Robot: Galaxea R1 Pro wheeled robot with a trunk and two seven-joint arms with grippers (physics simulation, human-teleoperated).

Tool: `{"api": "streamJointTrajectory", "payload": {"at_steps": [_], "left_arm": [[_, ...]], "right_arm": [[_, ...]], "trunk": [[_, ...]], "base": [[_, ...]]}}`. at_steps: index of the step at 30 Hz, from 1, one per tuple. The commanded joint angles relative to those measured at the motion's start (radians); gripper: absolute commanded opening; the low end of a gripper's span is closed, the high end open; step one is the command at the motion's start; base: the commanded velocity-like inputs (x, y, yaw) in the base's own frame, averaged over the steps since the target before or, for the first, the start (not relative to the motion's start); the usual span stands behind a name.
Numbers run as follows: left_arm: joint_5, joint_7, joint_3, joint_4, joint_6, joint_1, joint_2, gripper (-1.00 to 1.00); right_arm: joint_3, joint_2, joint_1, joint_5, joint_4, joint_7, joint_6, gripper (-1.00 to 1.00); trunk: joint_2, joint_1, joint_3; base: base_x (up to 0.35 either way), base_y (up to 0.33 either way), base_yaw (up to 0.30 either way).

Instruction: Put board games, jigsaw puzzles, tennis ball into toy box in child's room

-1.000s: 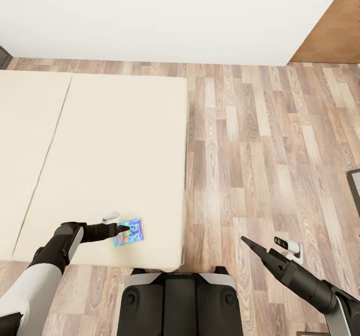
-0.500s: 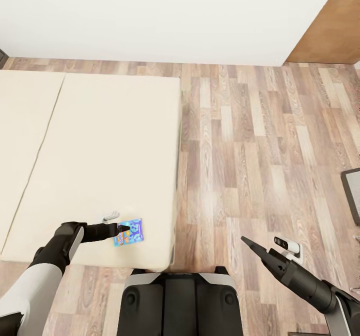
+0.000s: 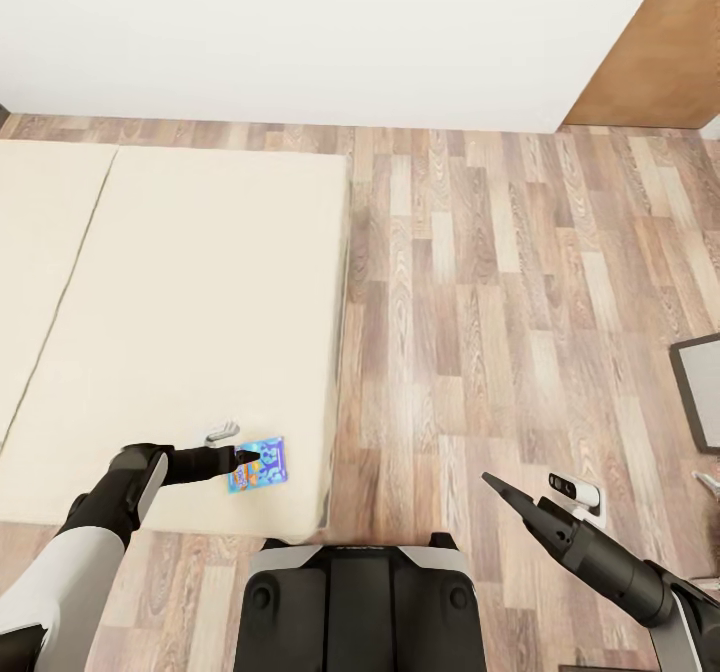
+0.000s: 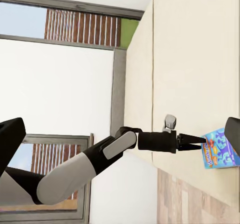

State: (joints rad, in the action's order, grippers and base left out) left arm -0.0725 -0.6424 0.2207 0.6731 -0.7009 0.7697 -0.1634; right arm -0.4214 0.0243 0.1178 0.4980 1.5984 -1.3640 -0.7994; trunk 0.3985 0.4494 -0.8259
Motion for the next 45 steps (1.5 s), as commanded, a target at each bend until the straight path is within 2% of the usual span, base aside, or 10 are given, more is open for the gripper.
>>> {"api": "streamJointTrajectory", "payload": {"at_steps": [1, 24, 45], "left_arm": [[-0.007, -0.008, 0.005, 0.001, -0.006, 0.0, 0.001, 1.0], [-0.007, -0.01, 0.006, 0.016, -0.008, 0.0, 0.001, 1.0], [-0.007, -0.01, 0.006, 0.016, -0.008, 0.0, 0.001, 1.0]], "right_arm": [[0.0, 0.0, 0.0, 0.003, 0.0, -0.001, -0.009, 1.0], [0.0, 0.0, 0.0, 0.004, 0.0, -0.002, -0.009, 1.0], [0.0, 0.0, 0.0, 0.004, 0.0, -0.002, -0.009, 1.0]], "trunk": [[0.002, 0.001, -0.001], [0.002, 0.001, -0.001], [0.002, 0.001, -0.001]], "base": [[0.0, -0.092, 0.0], [0.0, -0.149, 0.0], [0.0, -0.083, 0.0]]}}
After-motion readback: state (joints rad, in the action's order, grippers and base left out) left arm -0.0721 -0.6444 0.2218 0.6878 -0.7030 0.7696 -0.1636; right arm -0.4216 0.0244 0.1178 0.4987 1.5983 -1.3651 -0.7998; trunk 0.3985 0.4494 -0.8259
